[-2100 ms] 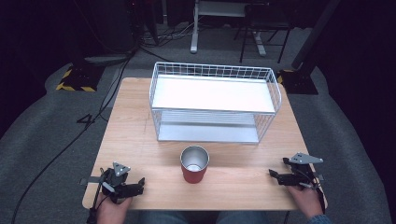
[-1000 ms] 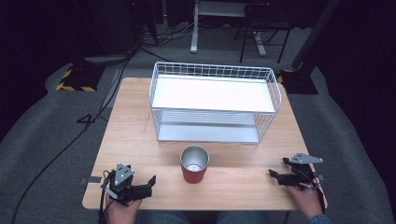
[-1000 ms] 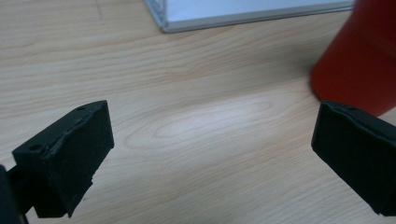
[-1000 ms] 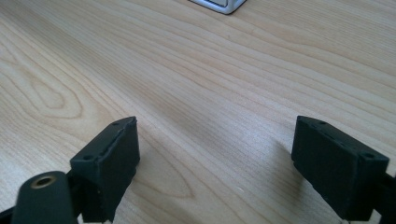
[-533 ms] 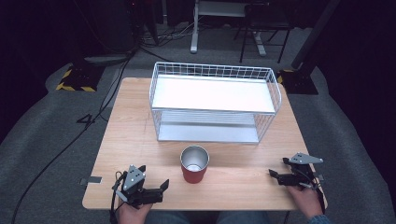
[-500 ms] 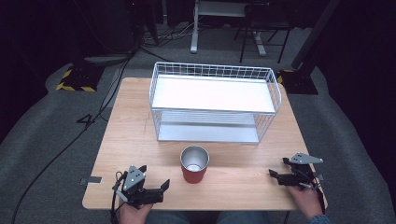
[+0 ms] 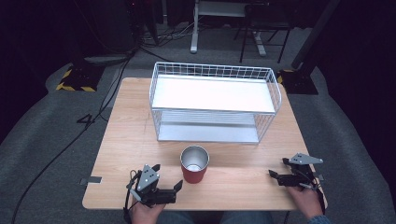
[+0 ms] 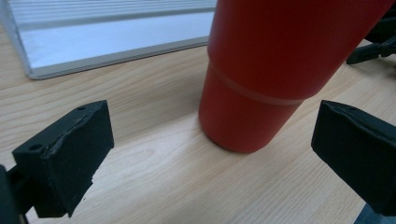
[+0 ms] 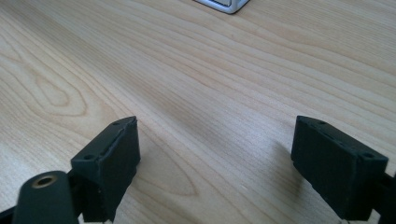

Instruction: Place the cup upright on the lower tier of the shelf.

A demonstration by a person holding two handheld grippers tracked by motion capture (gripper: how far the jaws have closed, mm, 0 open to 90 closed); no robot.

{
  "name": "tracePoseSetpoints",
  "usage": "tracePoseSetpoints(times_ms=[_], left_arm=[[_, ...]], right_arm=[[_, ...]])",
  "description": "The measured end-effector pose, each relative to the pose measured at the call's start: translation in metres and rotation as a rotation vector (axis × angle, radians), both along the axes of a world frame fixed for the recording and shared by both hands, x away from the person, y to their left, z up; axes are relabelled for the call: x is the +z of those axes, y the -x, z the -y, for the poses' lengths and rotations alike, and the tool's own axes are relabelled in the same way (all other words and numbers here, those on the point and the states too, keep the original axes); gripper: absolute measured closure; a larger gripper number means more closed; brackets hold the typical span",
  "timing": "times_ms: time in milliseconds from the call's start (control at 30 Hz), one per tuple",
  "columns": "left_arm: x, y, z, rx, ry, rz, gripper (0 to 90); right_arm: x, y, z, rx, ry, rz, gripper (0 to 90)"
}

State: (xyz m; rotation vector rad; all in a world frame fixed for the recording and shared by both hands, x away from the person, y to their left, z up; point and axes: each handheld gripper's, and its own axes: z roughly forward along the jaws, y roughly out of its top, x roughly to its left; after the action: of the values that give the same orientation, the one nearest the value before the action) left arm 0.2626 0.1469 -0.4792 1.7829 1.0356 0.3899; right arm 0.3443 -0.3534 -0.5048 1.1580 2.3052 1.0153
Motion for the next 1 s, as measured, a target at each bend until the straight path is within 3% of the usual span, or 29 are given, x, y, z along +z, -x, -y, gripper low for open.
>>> tracePoseSetpoints(times_ms=[733,1000], left_arm=[[-0.008,-0.025,0.048,-0.089,-0.068,-0.037,0.0],[-0.012,-0.030,0.059,-0.091,-0.110,-0.033,0.0]], right_arm=[[0.000,0.000,0.000,0.002,0.000,-0.001,15.7],[0.000,0.000,0.001,-0.001,0.001,-0.002,15.8]])
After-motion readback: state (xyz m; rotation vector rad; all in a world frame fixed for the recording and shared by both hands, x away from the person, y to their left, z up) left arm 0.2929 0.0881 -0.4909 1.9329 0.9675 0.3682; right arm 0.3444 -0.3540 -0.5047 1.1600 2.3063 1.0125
